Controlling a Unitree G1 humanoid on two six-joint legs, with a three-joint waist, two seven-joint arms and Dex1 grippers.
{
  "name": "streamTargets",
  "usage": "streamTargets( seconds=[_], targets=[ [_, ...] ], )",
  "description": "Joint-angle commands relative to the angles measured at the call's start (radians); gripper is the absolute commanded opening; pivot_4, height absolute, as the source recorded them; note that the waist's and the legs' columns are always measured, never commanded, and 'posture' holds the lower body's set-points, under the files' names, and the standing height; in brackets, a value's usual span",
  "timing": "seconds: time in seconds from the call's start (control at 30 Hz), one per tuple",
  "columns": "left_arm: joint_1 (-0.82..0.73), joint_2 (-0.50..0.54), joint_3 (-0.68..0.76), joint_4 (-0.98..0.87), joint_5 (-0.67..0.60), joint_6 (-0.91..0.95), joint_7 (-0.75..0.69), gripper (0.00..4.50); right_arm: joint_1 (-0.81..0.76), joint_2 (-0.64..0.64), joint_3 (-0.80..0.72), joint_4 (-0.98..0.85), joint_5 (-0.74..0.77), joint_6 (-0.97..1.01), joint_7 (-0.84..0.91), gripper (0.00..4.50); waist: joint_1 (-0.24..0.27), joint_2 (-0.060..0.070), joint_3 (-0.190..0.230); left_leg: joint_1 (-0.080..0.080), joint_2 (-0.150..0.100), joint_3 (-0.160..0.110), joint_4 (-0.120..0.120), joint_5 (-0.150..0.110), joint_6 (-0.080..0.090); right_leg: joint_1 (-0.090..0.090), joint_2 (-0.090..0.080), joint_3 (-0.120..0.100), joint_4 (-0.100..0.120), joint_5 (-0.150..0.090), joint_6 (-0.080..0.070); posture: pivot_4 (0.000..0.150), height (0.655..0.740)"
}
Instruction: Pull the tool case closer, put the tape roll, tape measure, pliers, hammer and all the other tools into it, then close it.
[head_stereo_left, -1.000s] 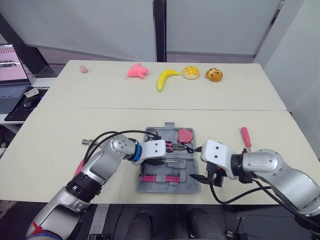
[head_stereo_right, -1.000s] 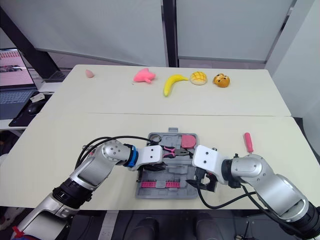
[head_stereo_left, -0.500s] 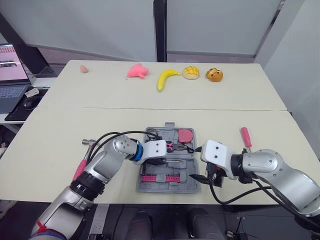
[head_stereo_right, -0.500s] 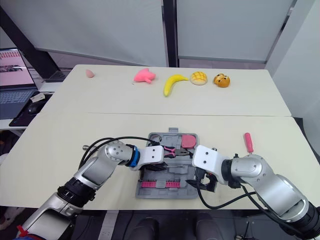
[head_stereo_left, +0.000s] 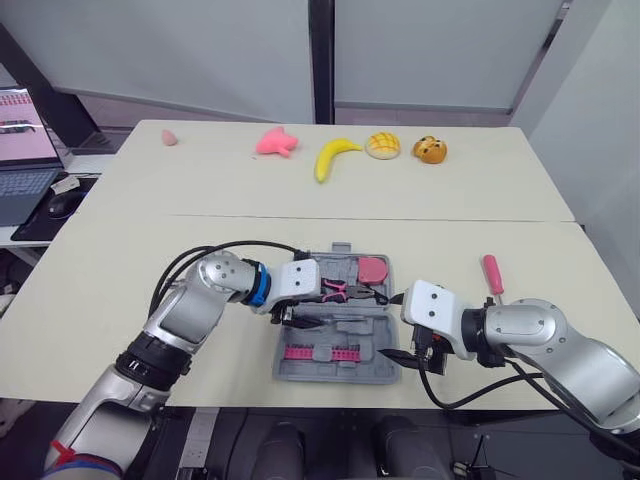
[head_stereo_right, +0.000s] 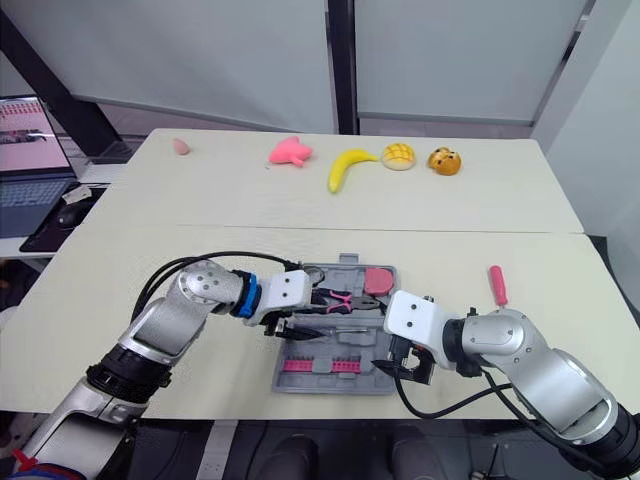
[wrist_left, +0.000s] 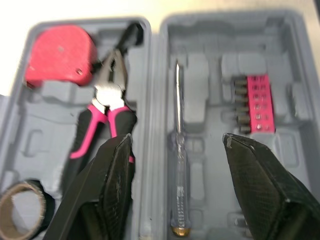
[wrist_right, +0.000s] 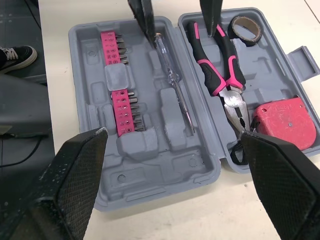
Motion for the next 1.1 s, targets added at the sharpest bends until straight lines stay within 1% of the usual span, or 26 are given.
streamTargets(
  seconds=[0.03,0.2,0.23,0.53,0.83,0.97,1.1],
  targets=[
    [-0.027,0.006,0.004,0.055,-0.007,-0.035,-0.032,1.8,-0.002,-0.004,-0.014,-0.036,0.007,-0.004,-0.002,4.5,-0.001,0.0,0.0,0.0,0.0,0.0,0.0,0.0,0.0,0.0,0.0,0.0,0.0,0.0,0.0,0.15,0.7255],
    [-0.035,-0.023,-0.031,0.122,0.031,-0.072,-0.024,0.17,-0.001,-0.003,-0.013,-0.035,0.007,-0.004,-0.003,4.5,0.001,0.0,0.0,0.0,0.0,0.0,0.0,0.0,0.0,0.0,0.0,0.0,0.0,0.0,0.0,0.15,0.7255],
    [-0.035,-0.031,-0.036,0.132,0.036,-0.072,-0.019,0.07,-0.001,-0.003,-0.014,-0.035,0.008,-0.003,-0.003,4.5,0.001,0.0,0.0,0.0,0.0,0.0,0.0,0.0,0.0,0.0,0.0,0.0,0.0,0.0,0.0,0.15,0.7255],
    [-0.027,-0.073,-0.067,0.193,0.094,-0.068,0.019,0.07,0.004,-0.005,-0.013,-0.038,0.008,0.002,-0.006,4.5,0.0,0.0,0.0,0.0,0.0,0.0,0.0,0.0,0.0,0.0,0.0,0.0,0.0,0.0,0.0,0.15,0.7255],
    [-0.01,-0.075,-0.078,0.266,0.14,-0.093,0.05,0.07,0.005,-0.007,-0.013,-0.039,0.006,0.001,-0.004,4.5,0.0,0.0,0.0,0.001,0.0,0.0,0.0,0.0,0.0,0.001,0.0,0.0,0.0,0.0,0.0,0.15,0.7255],
    [-0.004,-0.081,-0.06,0.242,0.107,-0.085,0.038,0.07,0.006,-0.007,-0.014,-0.039,0.006,-0.005,-0.004,4.5,0.0,0.0,-0.001,0.002,0.0,0.0,0.0,0.0,0.0,0.001,0.0,0.0,0.001,0.0,0.0,0.15,0.7255],
    [-0.008,-0.073,0.006,0.174,0.029,-0.077,0.022,0.07,0.007,0.006,-0.031,-0.033,0.013,-0.021,-0.006,4.5,0.0,0.0,-0.001,0.001,0.0,0.0,0.0,0.0,0.0,0.001,0.0,0.0,0.001,0.0,0.0,0.15,0.7255]
  ],
)
